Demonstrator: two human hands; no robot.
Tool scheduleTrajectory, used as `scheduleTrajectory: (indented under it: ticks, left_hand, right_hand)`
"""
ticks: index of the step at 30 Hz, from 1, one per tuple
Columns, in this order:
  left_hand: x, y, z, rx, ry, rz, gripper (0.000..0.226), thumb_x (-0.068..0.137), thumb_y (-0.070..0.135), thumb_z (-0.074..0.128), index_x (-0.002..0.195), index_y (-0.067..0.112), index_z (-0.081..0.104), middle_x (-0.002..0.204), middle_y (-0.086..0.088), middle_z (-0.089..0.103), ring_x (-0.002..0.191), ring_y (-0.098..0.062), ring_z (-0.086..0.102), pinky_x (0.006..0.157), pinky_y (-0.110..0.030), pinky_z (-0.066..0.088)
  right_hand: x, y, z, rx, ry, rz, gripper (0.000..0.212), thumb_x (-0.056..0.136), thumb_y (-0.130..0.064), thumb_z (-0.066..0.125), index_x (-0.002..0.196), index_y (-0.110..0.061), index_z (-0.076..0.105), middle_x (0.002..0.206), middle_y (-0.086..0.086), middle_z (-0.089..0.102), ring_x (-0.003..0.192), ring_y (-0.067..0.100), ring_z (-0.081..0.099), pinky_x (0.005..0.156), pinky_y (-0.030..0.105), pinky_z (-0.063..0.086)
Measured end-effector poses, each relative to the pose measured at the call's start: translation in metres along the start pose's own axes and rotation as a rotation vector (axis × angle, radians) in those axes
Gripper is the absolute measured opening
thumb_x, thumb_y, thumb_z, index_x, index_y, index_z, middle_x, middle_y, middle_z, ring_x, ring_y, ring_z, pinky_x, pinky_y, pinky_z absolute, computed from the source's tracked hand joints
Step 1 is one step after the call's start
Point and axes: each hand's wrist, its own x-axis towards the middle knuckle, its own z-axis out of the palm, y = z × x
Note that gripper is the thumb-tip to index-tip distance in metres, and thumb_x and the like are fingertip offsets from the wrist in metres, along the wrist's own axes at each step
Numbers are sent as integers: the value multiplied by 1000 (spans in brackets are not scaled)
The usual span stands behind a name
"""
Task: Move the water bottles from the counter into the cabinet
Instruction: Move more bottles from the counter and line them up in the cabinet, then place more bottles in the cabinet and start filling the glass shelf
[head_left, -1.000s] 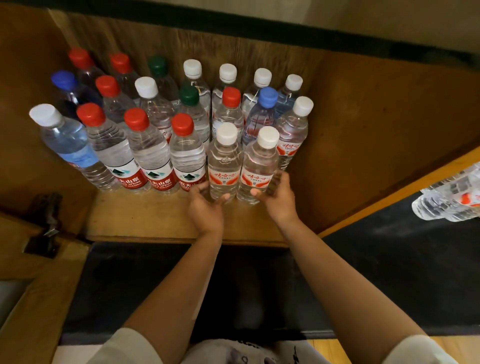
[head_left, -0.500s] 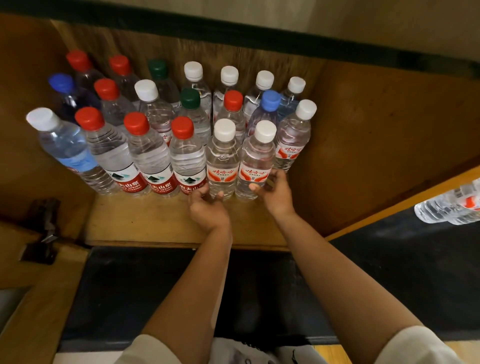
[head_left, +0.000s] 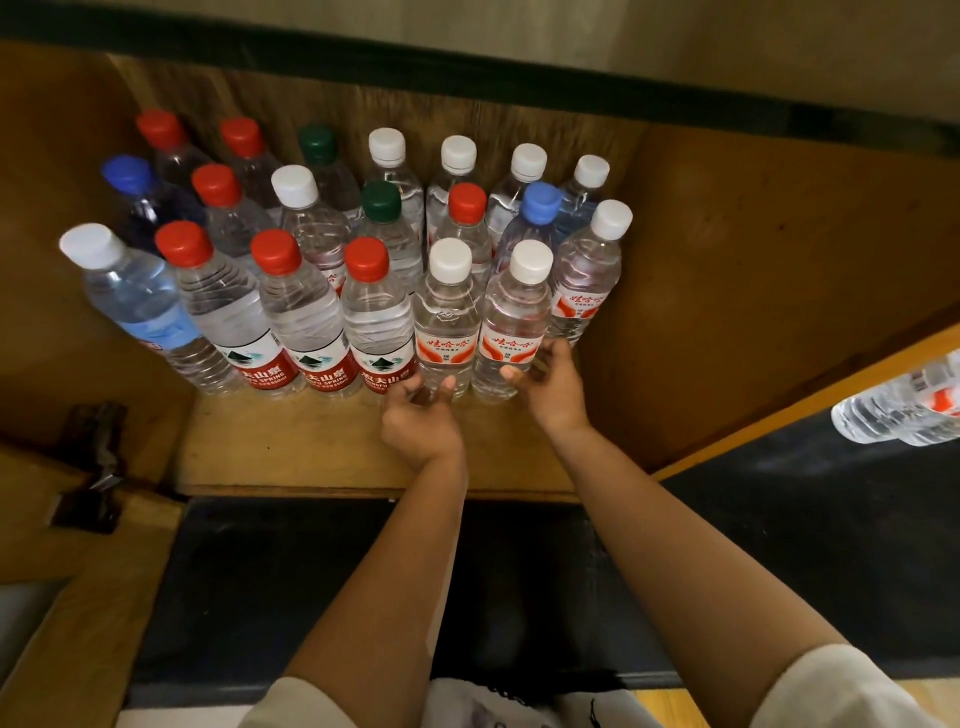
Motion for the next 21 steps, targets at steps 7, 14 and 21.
scheduleTrajectory:
  ticks: [7, 14, 21]
  left_hand:
    - [4, 2, -10, 61, -120, 43, 32, 78, -4, 67, 110, -1, 62, 113, -13, 64, 95, -13, 58, 67, -12, 46]
    - [-9, 9, -26, 197, -351, 116, 44, 84, -2, 60, 127, 6, 54, 118, -6, 61, 102, -12, 55, 81, -16, 42]
    - [-33, 13, -51, 258, -670, 19, 38, 89, -6, 48, 124, 8, 52, 103, 0, 61, 91, -9, 56, 79, -30, 49]
  right_hand:
    - [1, -1, 3, 12, -8, 19, 40, 87, -4, 60, 121, -10, 40, 130, 6, 53, 118, 15, 48, 89, 24, 36]
    - [-8, 7, 0, 56, -99, 22, 69, 85, -9, 64, 140, -20, 25, 143, 4, 42, 132, 23, 40, 100, 31, 34]
    - [-46, 27, -34, -55, -324, 57, 67, 88, -18, 61, 143, -27, 25, 144, 0, 37, 133, 18, 35, 105, 30, 32]
